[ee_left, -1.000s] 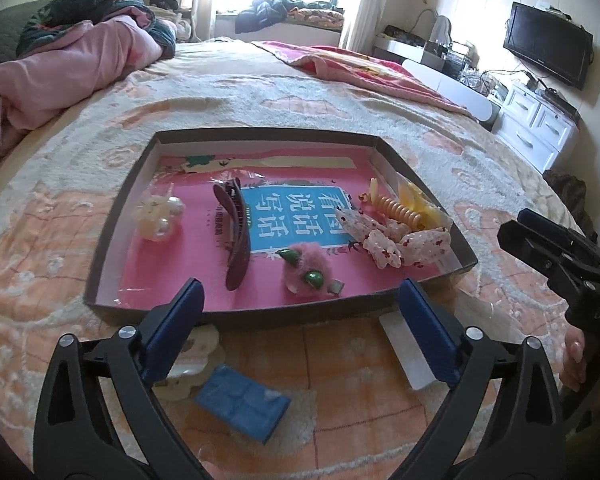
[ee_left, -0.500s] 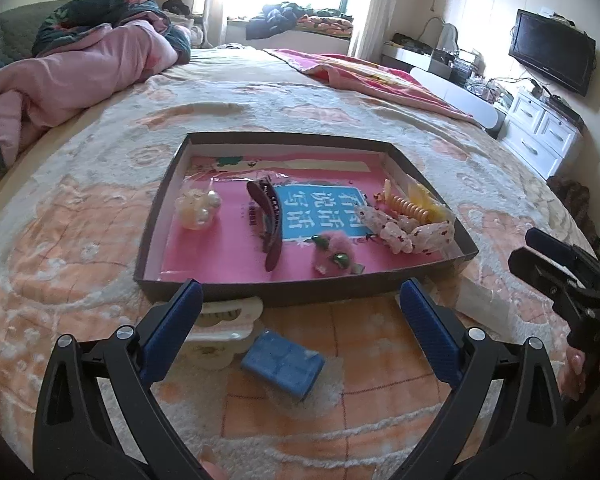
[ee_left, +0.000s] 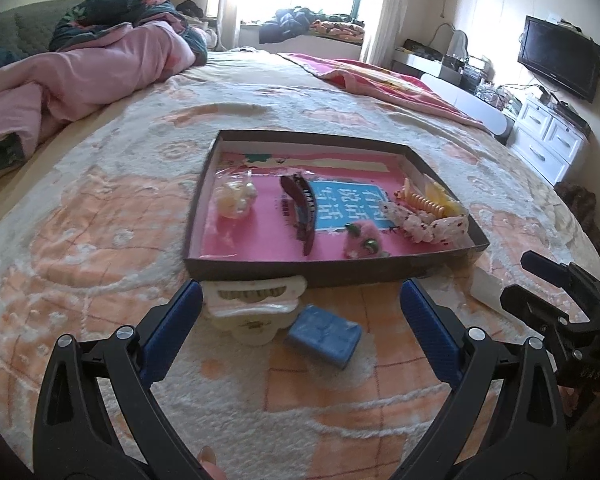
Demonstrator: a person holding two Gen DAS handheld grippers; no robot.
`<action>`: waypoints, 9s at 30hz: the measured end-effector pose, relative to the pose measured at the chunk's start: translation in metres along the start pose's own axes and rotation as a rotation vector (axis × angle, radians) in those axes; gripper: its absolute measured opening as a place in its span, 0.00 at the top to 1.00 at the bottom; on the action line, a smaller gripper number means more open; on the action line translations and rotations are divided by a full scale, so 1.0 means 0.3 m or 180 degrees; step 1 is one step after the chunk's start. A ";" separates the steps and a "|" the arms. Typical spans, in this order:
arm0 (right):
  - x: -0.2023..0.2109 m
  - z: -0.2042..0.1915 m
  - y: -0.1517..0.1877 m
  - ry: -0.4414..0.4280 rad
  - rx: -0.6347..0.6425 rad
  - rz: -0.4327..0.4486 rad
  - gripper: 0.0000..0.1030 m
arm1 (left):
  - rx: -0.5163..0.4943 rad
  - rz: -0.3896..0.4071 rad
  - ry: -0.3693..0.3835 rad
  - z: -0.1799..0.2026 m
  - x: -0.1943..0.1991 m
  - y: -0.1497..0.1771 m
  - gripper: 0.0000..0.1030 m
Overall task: Organize jewelry
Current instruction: 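Withdraw both tools from the tray toward the white claw clip and earring bag, then grasp the white claw clip with the left gripper while the right grasps the clear earring bag, then carry the white claw clip and earring bag over the tray, then lower both items into the tray and open both grippers, then grasp the blue box with the left gripper while the right grasps the empty clear sleeve, then carry the blue box and clear sleeve into the tray and open both grippers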
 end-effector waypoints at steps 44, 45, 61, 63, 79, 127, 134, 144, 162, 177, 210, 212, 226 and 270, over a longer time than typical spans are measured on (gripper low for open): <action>-0.257 -0.023 0.121 0.0127 -0.0346 -0.0533 0.38 | 0.0392 -0.0342 0.0329 -0.082 -0.203 0.064 0.33; -0.262 -0.020 0.120 0.0160 -0.0372 -0.0532 0.38 | 0.0384 -0.0342 0.0327 -0.080 -0.203 0.065 0.33; -0.236 -0.092 0.101 -0.0107 -0.0223 -0.0382 0.61 | 0.0340 -0.0283 0.0282 -0.116 -0.138 0.068 0.38; -0.228 -0.103 0.095 -0.0140 -0.0194 -0.0365 0.61 | 0.0342 -0.0225 0.0251 -0.133 -0.116 0.059 0.38; -0.155 -0.081 -0.037 -0.0182 -0.0111 -0.0043 0.61 | 0.0331 0.0038 0.0244 -0.102 -0.076 -0.059 0.38; -0.433 0.097 -0.188 0.0182 -0.0085 -0.0355 0.60 | 0.0313 -0.0101 0.0313 -0.025 -0.317 -0.182 0.38; -0.438 0.101 -0.175 0.0156 -0.0114 -0.0386 0.58 | 0.0278 -0.0159 0.0298 -0.022 -0.336 -0.171 0.37; -0.412 0.101 -0.161 0.0116 -0.0130 -0.0373 0.51 | 0.0225 -0.0174 0.0249 -0.021 -0.334 -0.160 0.37; -0.225 0.099 -0.158 0.0153 -0.0111 -0.0146 0.34 | 0.0281 -0.0121 0.0142 -0.050 -0.268 -0.158 0.23; -0.078 0.088 -0.106 0.0205 -0.0152 0.0000 0.22 | 0.0251 0.0058 0.0096 -0.049 -0.122 -0.139 0.11; -0.008 0.276 0.157 0.0490 -0.0147 -0.0463 0.18 | -0.0442 -0.0245 0.0306 0.111 -0.117 0.144 0.11; -0.029 0.268 0.158 0.0470 -0.0048 -0.0504 0.18 | -0.0412 -0.0274 0.0317 0.106 -0.126 0.151 0.11; -0.086 0.146 0.168 0.0045 0.0188 -0.0600 0.59 | -0.0560 -0.0263 0.0381 0.136 -0.121 0.164 0.59; -0.167 0.049 -0.132 -0.0309 -0.0002 -0.0151 0.62 | -0.0252 0.0095 0.0408 0.102 -0.135 -0.084 0.60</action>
Point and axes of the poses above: each gripper's, at about its wrist camera, not at the fingertips, and x roughly against the way its jaws point, z to its right, y to its underside, the point moved 9 cm from there along -x, roughly the way its jaws point, and after that the axes turned 14 degrees about -y, right-handed, at the moved point
